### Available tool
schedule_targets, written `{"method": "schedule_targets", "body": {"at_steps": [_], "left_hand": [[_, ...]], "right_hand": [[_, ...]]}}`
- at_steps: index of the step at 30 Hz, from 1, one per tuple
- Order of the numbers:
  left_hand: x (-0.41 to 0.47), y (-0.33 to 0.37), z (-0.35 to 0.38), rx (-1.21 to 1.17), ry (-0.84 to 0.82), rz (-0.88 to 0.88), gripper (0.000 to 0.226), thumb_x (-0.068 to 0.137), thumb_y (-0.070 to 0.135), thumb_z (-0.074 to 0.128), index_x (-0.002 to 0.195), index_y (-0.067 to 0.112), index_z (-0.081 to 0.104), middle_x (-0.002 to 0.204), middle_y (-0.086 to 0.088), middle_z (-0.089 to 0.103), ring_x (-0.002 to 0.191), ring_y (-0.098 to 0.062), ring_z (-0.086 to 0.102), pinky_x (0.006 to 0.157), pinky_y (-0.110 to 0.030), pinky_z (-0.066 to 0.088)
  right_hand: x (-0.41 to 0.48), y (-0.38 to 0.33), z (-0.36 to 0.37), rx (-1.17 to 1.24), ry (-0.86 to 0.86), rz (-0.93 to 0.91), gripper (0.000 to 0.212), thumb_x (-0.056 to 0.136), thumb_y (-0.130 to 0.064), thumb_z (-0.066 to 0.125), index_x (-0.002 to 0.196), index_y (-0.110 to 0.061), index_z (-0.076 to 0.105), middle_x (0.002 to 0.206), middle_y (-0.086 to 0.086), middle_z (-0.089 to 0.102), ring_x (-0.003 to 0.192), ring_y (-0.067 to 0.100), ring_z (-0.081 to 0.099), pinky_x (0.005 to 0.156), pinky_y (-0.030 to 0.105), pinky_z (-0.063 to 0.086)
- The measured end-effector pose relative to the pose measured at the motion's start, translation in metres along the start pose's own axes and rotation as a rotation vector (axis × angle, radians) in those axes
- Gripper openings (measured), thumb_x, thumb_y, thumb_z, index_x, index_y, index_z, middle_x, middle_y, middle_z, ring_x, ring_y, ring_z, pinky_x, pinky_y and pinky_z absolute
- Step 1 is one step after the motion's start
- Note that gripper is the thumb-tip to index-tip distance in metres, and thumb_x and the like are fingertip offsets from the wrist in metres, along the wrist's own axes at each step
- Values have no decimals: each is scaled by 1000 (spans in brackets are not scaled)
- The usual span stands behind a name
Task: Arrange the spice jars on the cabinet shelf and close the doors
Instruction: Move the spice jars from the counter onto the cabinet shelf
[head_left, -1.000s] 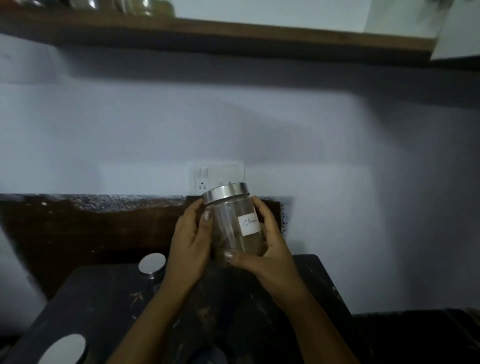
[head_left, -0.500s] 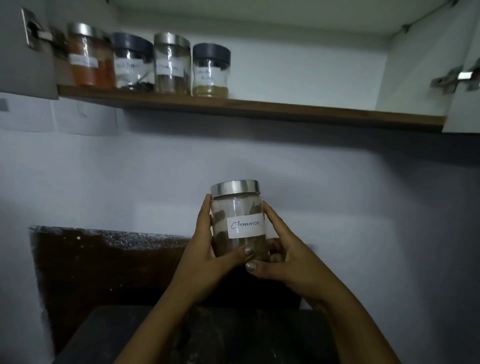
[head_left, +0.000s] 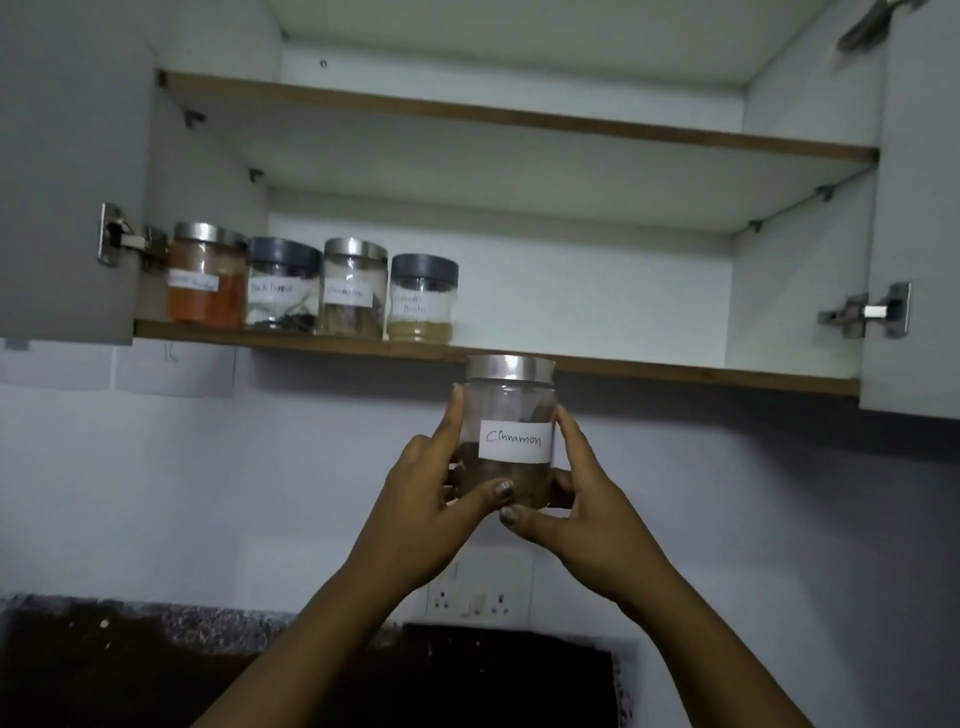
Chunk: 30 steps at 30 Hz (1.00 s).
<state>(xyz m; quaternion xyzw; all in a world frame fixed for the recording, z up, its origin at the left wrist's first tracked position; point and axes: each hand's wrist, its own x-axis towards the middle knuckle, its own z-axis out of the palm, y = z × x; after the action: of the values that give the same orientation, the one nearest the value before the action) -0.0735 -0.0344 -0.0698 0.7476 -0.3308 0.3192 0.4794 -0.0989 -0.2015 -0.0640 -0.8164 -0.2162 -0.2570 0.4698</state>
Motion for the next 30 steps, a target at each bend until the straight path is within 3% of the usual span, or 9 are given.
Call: {"method": "schedule_targets", "body": {"at_steps": [3,5,9,13,16,19,23,27,30], "left_hand": [[34,7,-6,34,45,126,72,83,49,57,137,57,10,118,15,53,101,-2,57,81,-19,50],[56,11,-8,24,63,174,67,84,43,58,134,56,17,116,24,54,103,1,57,79,-15,51],[100,12,-11,29,80,191,69,87,27,59,141,42,19,113,27,52,104,9,54,78,-4,47],[136,6,-11,154,119,199,69,89,26,56,144,35,16,119,10,60,105,-6,59,84,-20,50],[150,-6,-7,227,121,177,71,90,26,54,147,32,12,123,2,59,110,-13,57,92,-36,51],[156,-22,0,239,133,130,60,91,28,53,144,26,23,123,0,59,110,-15,57,91,-40,51],[161,-34,10,312,239,121,43,93,36,46,133,22,39,119,1,61,106,-17,59,86,-39,51],[171,-40,15,467,318,132,43,95,37,41,133,17,41,109,-2,63,97,-18,58,80,-32,48],[171,-42,24,583,377,75,46,96,39,36,135,15,40,110,-5,61,100,-20,56,84,-32,45]], "right_hand": [[29,-9,-8,-35,59,-64,99,76,-30,75,137,-59,2,104,-35,52,87,-20,53,64,-2,41],[51,-15,-14,-53,95,-114,94,76,-30,75,134,-57,8,103,-38,49,90,-14,55,73,4,41],[96,-30,-26,-125,109,-161,96,76,-26,75,143,-43,7,116,-21,53,96,1,57,82,21,47],[132,-32,-29,-252,139,-167,92,78,-31,72,141,-42,6,128,-2,58,112,25,56,95,42,48],[151,-27,-28,-374,138,-132,91,78,-38,69,140,-41,3,129,-1,58,118,32,53,106,52,33],[161,-15,-24,-410,127,-104,90,80,-42,66,141,-38,0,131,-8,57,121,27,53,111,54,17],[175,-5,-24,-452,141,-43,80,81,-53,59,139,-38,6,130,-6,58,118,32,54,106,49,30],[188,-2,-23,-512,86,104,80,83,-61,45,143,-39,-3,139,-2,50,127,35,41,108,50,21],[196,0,-25,-515,99,159,74,84,-63,35,144,-40,0,138,-2,50,129,36,36,109,51,18]]}}
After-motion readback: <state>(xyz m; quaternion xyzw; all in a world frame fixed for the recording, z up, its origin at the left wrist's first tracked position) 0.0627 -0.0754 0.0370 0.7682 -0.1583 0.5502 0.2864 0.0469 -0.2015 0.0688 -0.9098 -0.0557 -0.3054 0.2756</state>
